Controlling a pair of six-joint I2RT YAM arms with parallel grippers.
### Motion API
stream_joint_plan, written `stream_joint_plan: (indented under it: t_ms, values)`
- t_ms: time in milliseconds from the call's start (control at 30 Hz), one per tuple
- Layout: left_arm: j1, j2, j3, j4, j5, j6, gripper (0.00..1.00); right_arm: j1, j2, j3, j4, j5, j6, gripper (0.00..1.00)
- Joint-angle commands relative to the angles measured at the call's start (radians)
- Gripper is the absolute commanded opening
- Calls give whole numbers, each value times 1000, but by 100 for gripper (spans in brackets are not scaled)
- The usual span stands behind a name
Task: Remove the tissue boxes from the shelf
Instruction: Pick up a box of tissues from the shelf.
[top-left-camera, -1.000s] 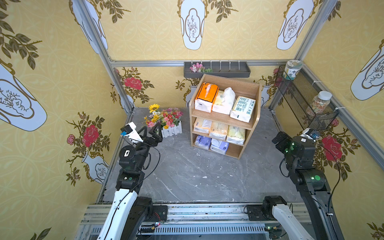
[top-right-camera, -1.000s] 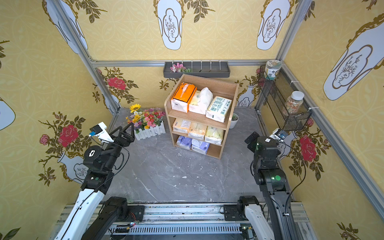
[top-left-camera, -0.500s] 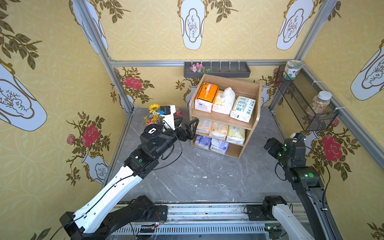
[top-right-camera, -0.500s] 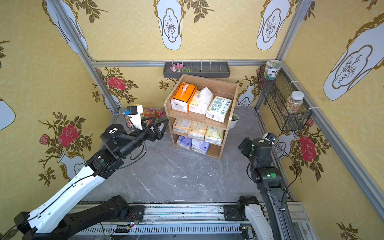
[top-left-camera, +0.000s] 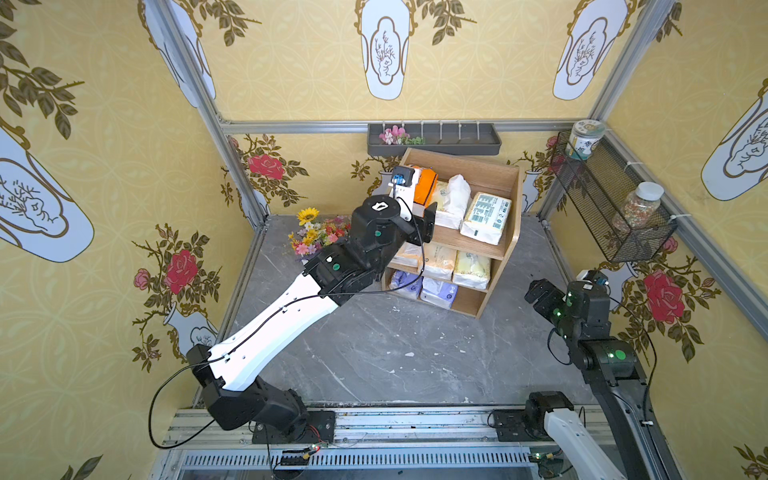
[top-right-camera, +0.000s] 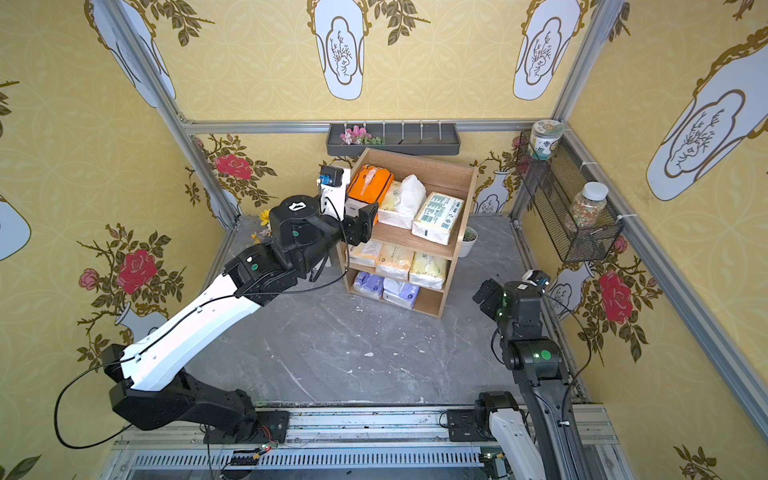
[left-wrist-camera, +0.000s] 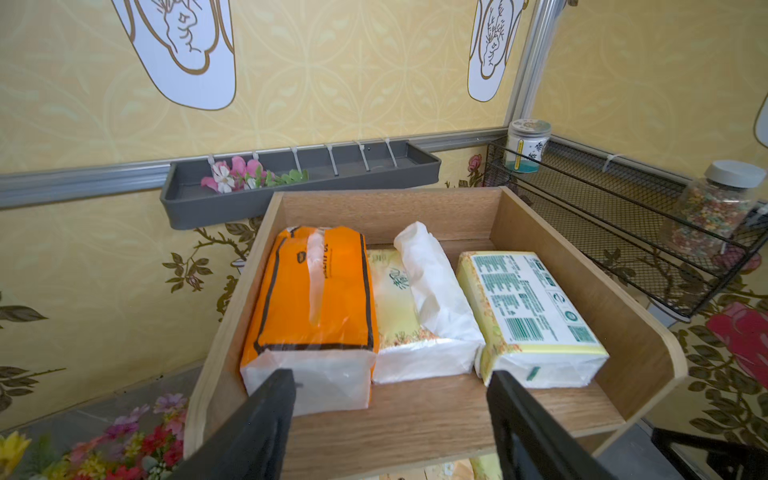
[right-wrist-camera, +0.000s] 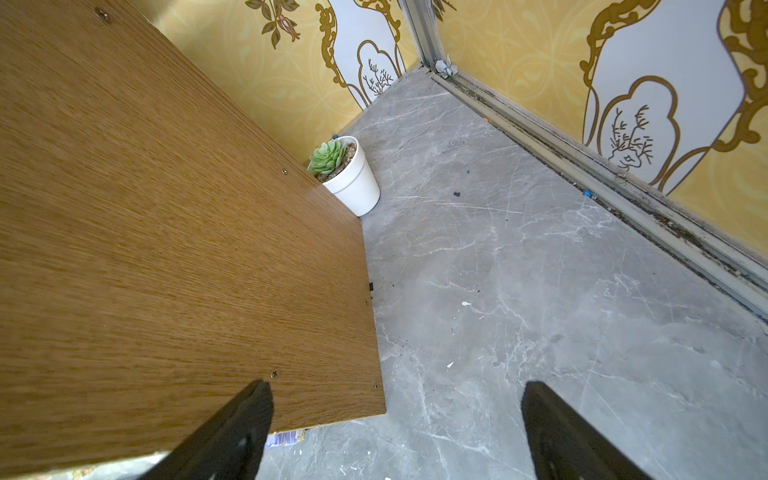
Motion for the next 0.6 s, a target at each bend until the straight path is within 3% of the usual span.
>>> stream_joint_plan:
  t_ms: [0, 133, 267, 400, 567]
  values:
    - [7, 98, 165, -192, -46, 76, 77, 2, 1, -1, 39, -17, 5, 97]
    - [30, 239, 409, -379, 10, 76, 76, 2, -3, 0, 34, -27, 11, 97]
    - [64, 323, 550, -464, 73, 58, 78, 2, -20, -2, 26, -34, 14, 97]
    - [115, 344, 573, -477, 139, 34, 83, 2, -35, -1, 18, -29, 15, 97]
    - [135, 371, 571, -475, 170, 33, 80, 1, -39, 5, 3, -21, 16, 97]
